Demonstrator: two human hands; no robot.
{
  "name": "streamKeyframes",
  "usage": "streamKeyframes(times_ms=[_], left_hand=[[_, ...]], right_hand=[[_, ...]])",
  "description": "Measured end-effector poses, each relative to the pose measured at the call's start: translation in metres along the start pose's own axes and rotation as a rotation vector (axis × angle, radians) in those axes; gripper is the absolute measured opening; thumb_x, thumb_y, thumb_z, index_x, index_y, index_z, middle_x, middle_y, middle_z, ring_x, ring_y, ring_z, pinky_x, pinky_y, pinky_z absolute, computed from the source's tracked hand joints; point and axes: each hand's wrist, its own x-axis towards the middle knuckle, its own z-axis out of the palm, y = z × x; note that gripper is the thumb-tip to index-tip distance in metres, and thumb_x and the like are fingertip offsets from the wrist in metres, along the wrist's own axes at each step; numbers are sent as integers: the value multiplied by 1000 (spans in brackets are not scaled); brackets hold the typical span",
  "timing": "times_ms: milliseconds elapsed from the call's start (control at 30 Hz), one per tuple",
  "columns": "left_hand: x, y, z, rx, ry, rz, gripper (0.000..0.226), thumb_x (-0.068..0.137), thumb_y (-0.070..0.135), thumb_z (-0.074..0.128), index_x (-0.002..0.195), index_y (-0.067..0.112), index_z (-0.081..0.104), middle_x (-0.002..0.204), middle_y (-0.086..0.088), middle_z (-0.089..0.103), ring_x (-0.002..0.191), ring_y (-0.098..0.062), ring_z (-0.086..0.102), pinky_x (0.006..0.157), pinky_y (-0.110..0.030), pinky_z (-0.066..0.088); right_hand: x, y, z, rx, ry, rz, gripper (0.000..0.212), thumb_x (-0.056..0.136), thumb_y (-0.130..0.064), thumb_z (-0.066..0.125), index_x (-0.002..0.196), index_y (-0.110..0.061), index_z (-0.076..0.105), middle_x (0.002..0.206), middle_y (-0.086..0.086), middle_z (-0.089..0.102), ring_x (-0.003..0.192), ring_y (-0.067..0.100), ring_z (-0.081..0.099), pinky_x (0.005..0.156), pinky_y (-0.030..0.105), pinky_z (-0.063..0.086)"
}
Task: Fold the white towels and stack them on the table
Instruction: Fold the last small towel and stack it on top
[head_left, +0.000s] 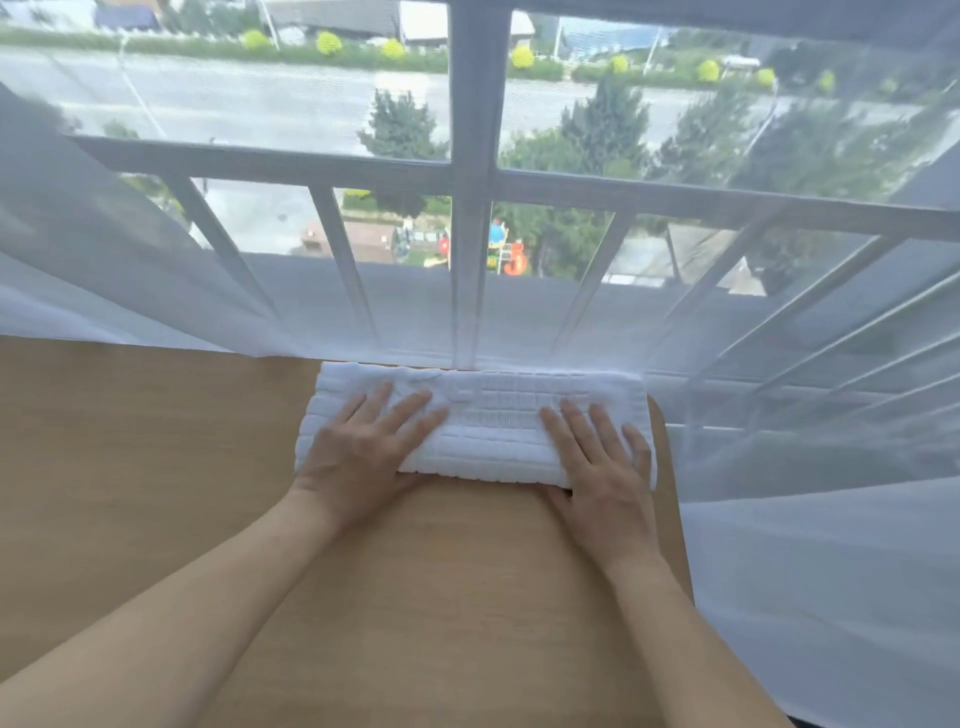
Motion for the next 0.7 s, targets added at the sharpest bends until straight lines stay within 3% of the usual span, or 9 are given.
streamKeyframes(times_ms=[100,167,267,333,467,567,633,700], left_hand=[[-4,-15,2,-21,89,20,54,65,19,92,116,17,76,123,-1,72,108,-33,71,79,-41,61],[-12,-25,3,-26,167,26,45,71,4,79,114,16,77,121,1,73,106,-30,72,71,-37,62],[-18,-32,-2,-33,217,29,45,79,-5,48,106,15,78,110,2,77,93,-28,76,51,-35,60],[-21,-33,-15,-55,192,10,44,78,-5,44,99,14,78,93,1,78,76,-24,76,41,-32,54],[-45,-38,-53,-81,172,-41,50,54,-21,74,91,12,79,78,1,76,57,-18,70,38,-28,51],[-80,-50,-92,-95,123,-112,56,44,-19,85,91,12,79,76,1,76,56,-19,70,38,-30,52],[-105,-60,-123,-110,79,-156,54,44,-3,96,92,13,79,76,2,76,57,-19,70,40,-29,52],[-135,-77,-154,-101,53,-215,48,53,14,99,96,17,79,81,5,76,62,-22,71,46,-27,53]], right_hand=[[2,4,0,-21,112,-56,60,89,-32,69,145,-20,53,151,-1,49,140,29,46,111,51,31],[2,4,-1,-54,139,-66,68,77,-10,83,140,-17,59,146,1,55,135,30,51,109,50,34],[2,0,-7,-73,156,-58,70,68,12,80,132,-13,65,139,3,62,128,32,58,105,52,42],[0,-6,-14,-73,180,-74,64,67,20,71,124,-9,69,131,7,67,121,34,63,98,53,50],[-4,-37,-43,-88,176,-144,52,77,4,39,115,-9,72,115,6,73,103,31,71,85,46,57],[-2,-75,-66,-67,145,-187,46,73,2,50,110,-13,72,105,0,73,93,26,71,75,39,57],[-1,-106,-81,-58,144,-194,46,66,2,67,108,-17,72,104,-5,72,91,22,70,74,34,56],[1,-146,-99,-45,128,-200,60,53,3,82,108,-19,72,102,-7,72,90,21,68,73,32,54]])
